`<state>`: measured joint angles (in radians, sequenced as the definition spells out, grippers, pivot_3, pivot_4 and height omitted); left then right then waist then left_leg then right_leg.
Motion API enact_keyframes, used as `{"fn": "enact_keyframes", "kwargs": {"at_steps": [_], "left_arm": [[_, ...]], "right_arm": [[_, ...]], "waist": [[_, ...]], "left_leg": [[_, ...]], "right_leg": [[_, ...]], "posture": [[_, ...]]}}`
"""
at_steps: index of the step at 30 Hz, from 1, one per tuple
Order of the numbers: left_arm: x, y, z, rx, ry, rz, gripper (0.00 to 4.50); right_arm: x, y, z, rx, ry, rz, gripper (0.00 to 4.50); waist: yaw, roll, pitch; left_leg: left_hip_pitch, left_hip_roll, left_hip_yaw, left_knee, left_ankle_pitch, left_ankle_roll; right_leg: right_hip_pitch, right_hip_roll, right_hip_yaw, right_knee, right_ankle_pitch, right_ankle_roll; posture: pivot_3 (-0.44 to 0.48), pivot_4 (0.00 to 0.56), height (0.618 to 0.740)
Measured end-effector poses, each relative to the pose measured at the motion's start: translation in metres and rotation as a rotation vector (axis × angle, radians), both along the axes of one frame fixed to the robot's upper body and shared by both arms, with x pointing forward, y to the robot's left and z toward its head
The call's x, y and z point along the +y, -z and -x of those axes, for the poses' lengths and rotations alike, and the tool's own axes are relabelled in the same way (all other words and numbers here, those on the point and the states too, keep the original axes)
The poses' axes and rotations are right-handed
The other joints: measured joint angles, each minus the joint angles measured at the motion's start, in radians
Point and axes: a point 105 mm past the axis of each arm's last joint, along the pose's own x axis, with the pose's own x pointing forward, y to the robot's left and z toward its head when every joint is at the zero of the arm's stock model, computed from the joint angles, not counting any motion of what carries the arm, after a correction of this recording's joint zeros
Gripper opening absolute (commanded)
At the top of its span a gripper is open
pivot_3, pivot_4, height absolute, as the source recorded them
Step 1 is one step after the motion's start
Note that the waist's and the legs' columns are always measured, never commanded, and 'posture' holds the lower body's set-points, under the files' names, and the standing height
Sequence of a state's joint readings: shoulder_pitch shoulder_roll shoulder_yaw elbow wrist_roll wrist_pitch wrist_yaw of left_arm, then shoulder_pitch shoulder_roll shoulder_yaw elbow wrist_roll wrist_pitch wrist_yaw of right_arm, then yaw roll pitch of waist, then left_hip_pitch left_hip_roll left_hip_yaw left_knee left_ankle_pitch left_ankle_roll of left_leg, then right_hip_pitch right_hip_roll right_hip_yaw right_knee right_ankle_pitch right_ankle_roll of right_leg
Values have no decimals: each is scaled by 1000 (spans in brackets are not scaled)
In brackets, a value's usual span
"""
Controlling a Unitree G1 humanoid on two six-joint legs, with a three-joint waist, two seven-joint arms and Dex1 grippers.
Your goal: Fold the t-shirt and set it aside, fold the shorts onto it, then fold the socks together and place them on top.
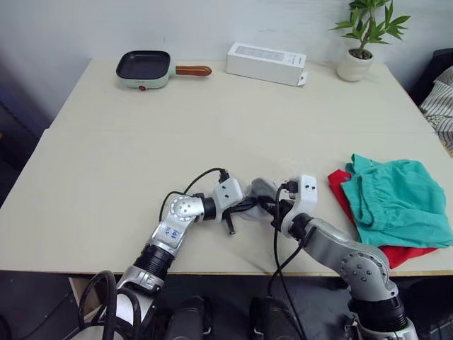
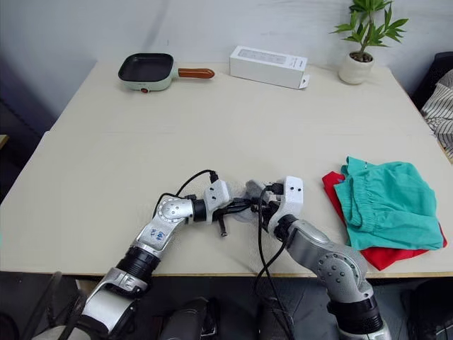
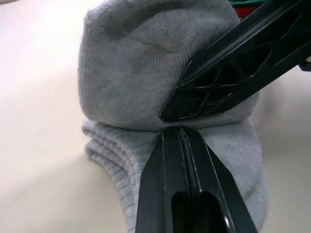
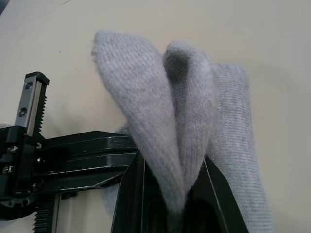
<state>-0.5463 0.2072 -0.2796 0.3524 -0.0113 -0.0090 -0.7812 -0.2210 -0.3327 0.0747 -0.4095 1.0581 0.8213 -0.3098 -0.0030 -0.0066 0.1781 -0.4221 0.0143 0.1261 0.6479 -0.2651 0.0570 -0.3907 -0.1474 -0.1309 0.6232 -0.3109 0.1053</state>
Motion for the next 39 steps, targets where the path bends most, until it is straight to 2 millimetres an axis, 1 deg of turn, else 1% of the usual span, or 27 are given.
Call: {"fn": "enact_keyframes", "kwargs": {"at_steps": [4,5,7,9,10,12,14,17,18,22,23,26,27,29,32,34,36,39], "left_arm": [[5,-2,0,4,-15,4,0],[7,-2,-1,9,-20,9,0],[13,-4,-2,18,-27,12,0],[22,-7,-1,32,-32,17,0],[28,-8,-2,44,-39,17,0],[43,-12,-5,66,-70,22,0],[59,-19,-8,80,-95,34,0],[75,-27,-7,105,-98,46,0],[78,-29,-6,114,-93,50,0],[90,-35,-9,120,-125,75,0],[92,-39,-11,115,-133,95,0],[84,-59,-16,90,-114,164,0],[78,-65,-16,81,-94,185,0],[64,-72,-12,70,-47,211,0],[33,-75,-4,66,49,224,0],[17,-73,1,67,91,224,0],[5,-72,3,58,111,227,0],[-10,-78,4,10,127,216,0]], "right_arm": [[4,-1,-3,-13,-20,4,60],[6,-1,-3,-13,-24,-11,304],[12,-2,-1,-13,-57,-27,877],[15,-4,0,-18,-90,-34,1597],[16,-5,0,-19,-101,-37,1883],[16,-6,2,-24,-127,-46,2619],[16,-8,5,-29,-180,-44,3332],[17,-12,10,-48,-265,-30,4430],[16,-14,13,-62,-302,-25,4473],[9,-28,30,-146,-502,13,4473],[6,-35,32,-180,-536,9,4473],[-10,-53,32,-276,-580,-31,4473],[-17,-57,30,-291,-584,-48,4303],[-28,-60,23,-319,-569,-62,3843],[-38,-55,2,-367,-515,18,2768],[-38,-49,-11,-399,-478,72,2021],[-37,-38,-21,-403,-452,116,1272],[-30,-18,-26,-391,-465,171,151]], "waist": [[0,0,0],[-1,0,0],[-3,0,0],[-3,0,0],[-3,0,0],[-2,0,0],[-1,0,0],[1,0,0],[2,0,0],[2,-1,2],[3,-2,2],[8,-4,3],[9,-4,3],[10,-4,3],[9,-4,3],[5,-4,3],[2,-4,3],[3,-4,3]], "left_leg": [[0,0,0,0,-1,2],[0,0,0,0,-1,1],[0,0,0,-1,-1,1],[0,0,0,-1,0,-1],[0,0,0,-1,1,-2],[0,0,0,-1,1,-2],[0,0,0,-1,1,-2],[0,0,-1,-1,1,-2],[-1,0,-1,-1,1,-2],[-1,-1,-1,-1,-1,1],[-1,-1,-1,-1,-1,1],[-1,-1,-1,0,0,-1],[-1,-1,-1,1,0,0],[-1,-2,0,1,0,0],[-1,-3,2,1,0,0],[0,-2,3,1,1,-1],[0,-2,4,0,2,-2],[0,-2,4,1,3,-2]], "right_leg": [[0,0,0,1,0,0],[0,0,0,1,0,0],[-1,0,0,2,0,0],[-1,0,0,2,0,0],[-1,0,0,2,0,0],[-1,0,0,2,0,0],[-1,0,0,1,0,0],[-1,0,0,1,0,0],[-1,0,0,0,0,0],[-1,0,-1,-1,0,0],[0,0,-1,-1,0,0],[1,0,-2,-1,1,1],[1,0,-2,-1,1,1],[1,0,-2,-2,1,2],[0,0,-3,-1,2,3],[0,1,-4,-1,2,3],[-1,2,-4,0,2,3],[-1,2,-4,0,2,3]], "posture": [[0,150,740],[0,150,740],[0,150,740],[0,150,740],[0,150,740],[0,150,740],[0,150,740],[0,150,740],[0,150,740],[0,150,740],[0,150,740],[0,150,740],[0,150,740],[0,150,740],[0,150,740],[0,150,740],[0,150,740],[0,150,740]]}}
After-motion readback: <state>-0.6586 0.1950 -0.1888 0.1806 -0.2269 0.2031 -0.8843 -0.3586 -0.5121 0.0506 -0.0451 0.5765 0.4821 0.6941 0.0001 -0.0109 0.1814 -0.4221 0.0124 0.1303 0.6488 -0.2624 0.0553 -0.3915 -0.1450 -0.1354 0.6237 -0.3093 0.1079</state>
